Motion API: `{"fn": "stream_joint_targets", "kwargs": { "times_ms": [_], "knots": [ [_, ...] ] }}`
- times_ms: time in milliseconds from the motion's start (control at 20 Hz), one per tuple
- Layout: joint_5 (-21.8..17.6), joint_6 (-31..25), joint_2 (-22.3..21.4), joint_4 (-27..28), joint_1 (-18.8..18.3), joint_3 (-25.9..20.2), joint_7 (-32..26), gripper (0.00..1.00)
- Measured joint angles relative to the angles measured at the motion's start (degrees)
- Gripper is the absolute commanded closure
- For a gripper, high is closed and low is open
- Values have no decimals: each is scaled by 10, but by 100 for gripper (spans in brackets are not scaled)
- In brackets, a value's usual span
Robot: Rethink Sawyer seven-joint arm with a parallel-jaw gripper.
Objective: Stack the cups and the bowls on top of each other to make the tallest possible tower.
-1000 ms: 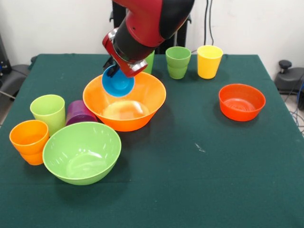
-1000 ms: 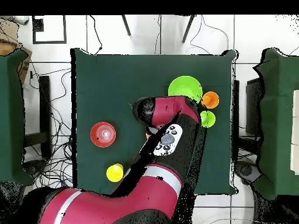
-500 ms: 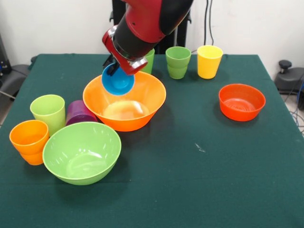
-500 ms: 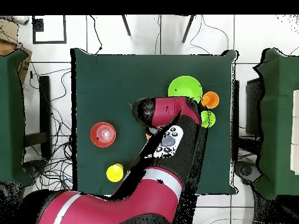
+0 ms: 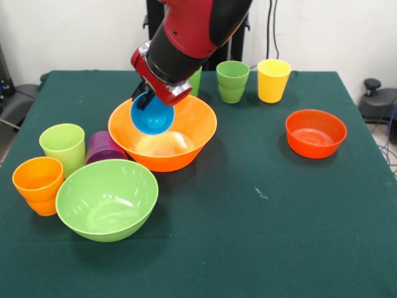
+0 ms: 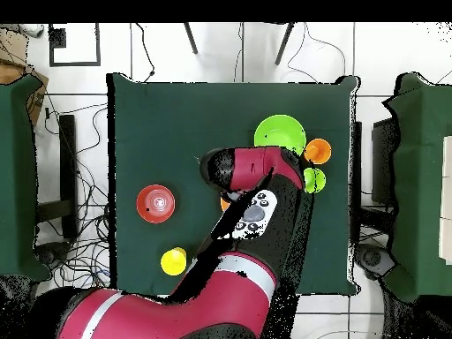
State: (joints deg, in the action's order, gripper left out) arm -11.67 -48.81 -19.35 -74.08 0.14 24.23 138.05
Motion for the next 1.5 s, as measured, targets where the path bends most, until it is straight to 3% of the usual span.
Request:
{"fn": "stream_joint_targets", "kwargs": {
  "times_ms": [1500],
  "knots": [
    [0, 115, 1, -23, 0, 0, 0, 100]
  ]
}}
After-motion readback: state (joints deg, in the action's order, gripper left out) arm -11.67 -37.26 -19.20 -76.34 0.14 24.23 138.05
